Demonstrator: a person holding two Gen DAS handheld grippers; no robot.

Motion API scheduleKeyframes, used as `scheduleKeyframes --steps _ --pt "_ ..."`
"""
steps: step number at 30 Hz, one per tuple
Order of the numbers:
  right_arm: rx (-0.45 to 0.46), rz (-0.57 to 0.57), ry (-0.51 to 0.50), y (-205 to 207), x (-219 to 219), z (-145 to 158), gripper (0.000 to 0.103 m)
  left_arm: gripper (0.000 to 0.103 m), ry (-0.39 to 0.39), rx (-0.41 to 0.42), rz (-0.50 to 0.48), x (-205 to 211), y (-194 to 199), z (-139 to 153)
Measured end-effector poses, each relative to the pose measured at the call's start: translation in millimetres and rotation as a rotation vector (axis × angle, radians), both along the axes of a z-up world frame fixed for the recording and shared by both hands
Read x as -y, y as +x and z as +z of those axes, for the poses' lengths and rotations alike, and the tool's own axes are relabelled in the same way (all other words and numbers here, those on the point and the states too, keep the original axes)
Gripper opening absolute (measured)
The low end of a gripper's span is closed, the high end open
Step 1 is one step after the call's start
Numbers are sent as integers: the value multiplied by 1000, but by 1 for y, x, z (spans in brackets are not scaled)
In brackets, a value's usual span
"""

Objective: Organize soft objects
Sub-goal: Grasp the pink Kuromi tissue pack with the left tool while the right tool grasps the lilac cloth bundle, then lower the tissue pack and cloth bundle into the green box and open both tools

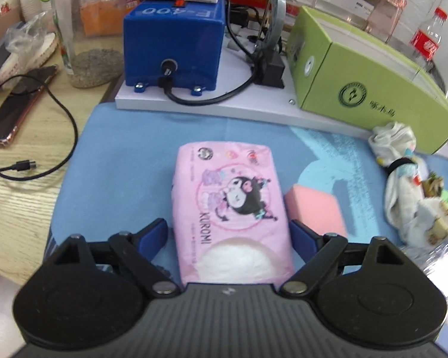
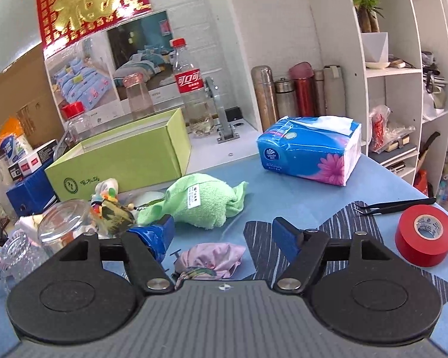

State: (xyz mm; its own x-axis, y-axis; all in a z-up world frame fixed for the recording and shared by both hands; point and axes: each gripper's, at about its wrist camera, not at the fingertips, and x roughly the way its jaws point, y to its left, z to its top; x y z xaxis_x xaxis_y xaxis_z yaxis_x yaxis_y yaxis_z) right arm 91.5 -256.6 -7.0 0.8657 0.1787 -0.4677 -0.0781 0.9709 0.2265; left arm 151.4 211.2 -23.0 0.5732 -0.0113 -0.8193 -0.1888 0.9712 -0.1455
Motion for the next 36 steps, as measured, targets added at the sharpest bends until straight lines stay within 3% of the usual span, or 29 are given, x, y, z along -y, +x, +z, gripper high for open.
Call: scheduleKeyframes --steps 5,8,17,21,29,31,32,33,34,36 --pt "-55 34 -78 -11 -3 -6 59 102 83 21 6 5 -6 -10" --pt "-67 48 -115 -10 -8 -11 59 102 153 32 -8 14 -6 -14" --pt "-147 124 -208 23 -34 -37 60 102 155 52 -4 14 -8 -15" --pt "-103 115 -221 18 -36 -43 63 102 160 73 -5 15 -10 -16" --pt "-113 101 -230 21 -40 -42 64 102 159 96 -23 13 -13 -17" --pt "-110 105 -230 20 -40 -42 63 95 143 109 -23 10 -14 -16" --pt "-106 111 -224 20 -40 -42 60 82 146 120 -23 9 -15 -14" --pt "-99 118 -218 18 -39 -42 53 61 137 132 -30 8 -16 -11" --pt "-89 129 -215 16 -39 -41 38 63 120 135 -20 4 -17 -9" --pt "-89 141 -181 14 -37 -39 31 62 70 143 -11 -5 -21 -7"
